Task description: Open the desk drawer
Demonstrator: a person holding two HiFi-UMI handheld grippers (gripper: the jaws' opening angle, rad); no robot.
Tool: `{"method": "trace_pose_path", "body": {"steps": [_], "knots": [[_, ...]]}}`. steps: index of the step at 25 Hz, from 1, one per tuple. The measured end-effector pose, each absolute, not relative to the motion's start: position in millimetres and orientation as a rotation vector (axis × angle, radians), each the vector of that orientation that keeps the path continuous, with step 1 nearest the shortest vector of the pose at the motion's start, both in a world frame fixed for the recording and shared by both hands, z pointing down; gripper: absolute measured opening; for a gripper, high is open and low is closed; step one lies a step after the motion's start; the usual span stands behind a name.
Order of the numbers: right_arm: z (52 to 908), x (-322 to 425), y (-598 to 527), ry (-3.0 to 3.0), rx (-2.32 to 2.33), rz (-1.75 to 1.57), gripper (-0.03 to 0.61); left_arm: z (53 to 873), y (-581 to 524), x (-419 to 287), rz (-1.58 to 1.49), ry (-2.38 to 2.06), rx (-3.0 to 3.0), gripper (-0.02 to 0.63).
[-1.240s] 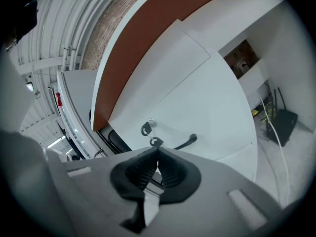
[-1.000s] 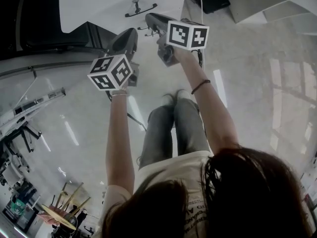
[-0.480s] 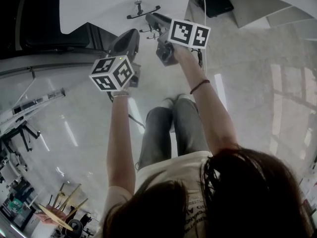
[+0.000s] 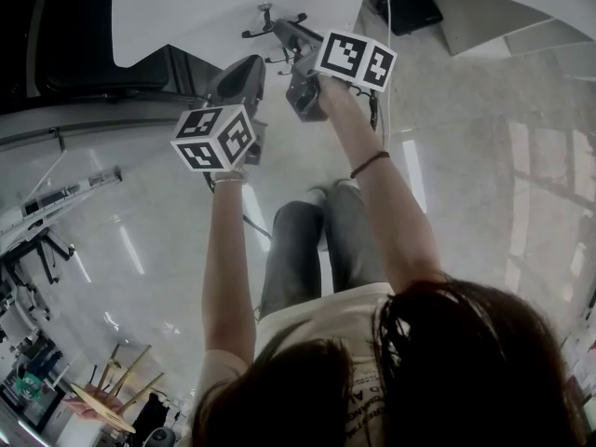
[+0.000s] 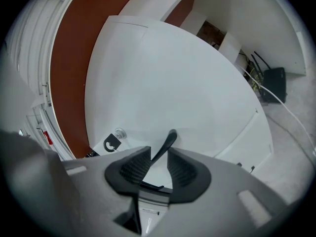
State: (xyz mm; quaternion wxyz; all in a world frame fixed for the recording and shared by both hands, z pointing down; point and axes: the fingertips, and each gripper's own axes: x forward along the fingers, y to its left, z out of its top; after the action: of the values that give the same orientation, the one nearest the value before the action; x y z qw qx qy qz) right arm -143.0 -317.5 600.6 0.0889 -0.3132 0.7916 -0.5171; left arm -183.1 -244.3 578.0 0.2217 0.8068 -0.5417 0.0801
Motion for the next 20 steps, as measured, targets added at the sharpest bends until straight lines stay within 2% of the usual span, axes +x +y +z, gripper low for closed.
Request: {"method": "trace_pose_path", "body": {"steps": [4, 9, 20], "knots": [[603.6, -142.7, -320.2, 2.275, -0.932, -1.601, 0.092, 580.1, -246.6, -184.8, 0.217, -1.498, 2.224, 0.002], [604.6, -139.8, -321.1, 2.076, -0.844, -1.733, 0.051, 581.1, -248.0, -180.2, 0.218, -1.495, 2.221, 0.002], [609.6, -139.7, -316.6, 1.959, -0.816, -1.784, 0.035, 578.1, -245.2, -179.8, 0.210, -1.511, 2.201, 0.002]]}}
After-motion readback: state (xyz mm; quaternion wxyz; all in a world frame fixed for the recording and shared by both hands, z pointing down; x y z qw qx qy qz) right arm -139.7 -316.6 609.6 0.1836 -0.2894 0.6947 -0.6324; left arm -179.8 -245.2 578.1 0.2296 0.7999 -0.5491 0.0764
